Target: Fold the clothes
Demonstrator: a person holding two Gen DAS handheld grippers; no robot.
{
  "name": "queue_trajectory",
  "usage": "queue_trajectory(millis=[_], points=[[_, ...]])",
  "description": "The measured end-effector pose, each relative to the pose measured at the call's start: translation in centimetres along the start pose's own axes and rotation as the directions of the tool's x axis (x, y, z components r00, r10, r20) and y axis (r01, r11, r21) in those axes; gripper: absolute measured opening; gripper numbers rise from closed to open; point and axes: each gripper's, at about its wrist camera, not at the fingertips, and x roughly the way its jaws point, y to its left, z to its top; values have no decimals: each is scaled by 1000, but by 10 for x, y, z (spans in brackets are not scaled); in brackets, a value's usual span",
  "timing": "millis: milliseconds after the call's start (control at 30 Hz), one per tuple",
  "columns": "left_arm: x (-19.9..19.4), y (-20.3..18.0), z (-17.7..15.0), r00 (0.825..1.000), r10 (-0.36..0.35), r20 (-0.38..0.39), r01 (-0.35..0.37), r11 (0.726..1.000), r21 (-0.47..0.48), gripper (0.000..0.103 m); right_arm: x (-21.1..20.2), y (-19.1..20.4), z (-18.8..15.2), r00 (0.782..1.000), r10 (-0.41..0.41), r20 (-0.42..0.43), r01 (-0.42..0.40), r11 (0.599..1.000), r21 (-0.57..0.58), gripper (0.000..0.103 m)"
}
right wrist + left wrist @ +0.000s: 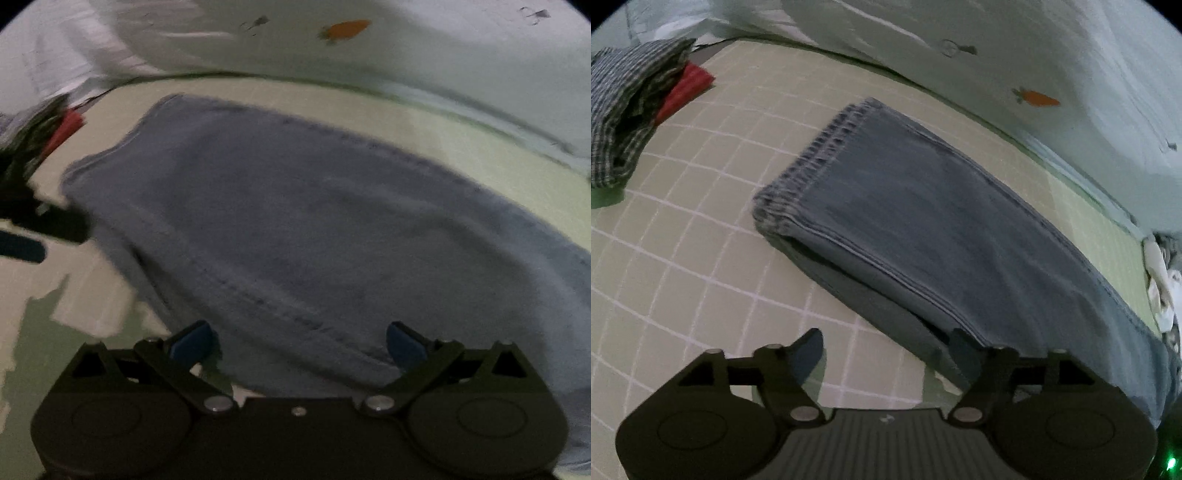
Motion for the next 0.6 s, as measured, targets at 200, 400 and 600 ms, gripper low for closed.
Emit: queue_trajectory(millis=[200, 400, 600], points=[[19, -31, -16, 999, 45, 4, -45, 993, 110, 89, -5, -6, -4, 1000, -25, 10, 25, 999, 20, 103], [40, -27, -22, 971, 232, 50, -236, 967, 99, 89, -12, -22, -13, 997, -78, 1, 77, 995, 67, 103], [33, 34, 2, 924, 372, 86, -366, 927, -77, 93, -15, -38, -21, 994, -109, -13, 110, 987, 121, 103]])
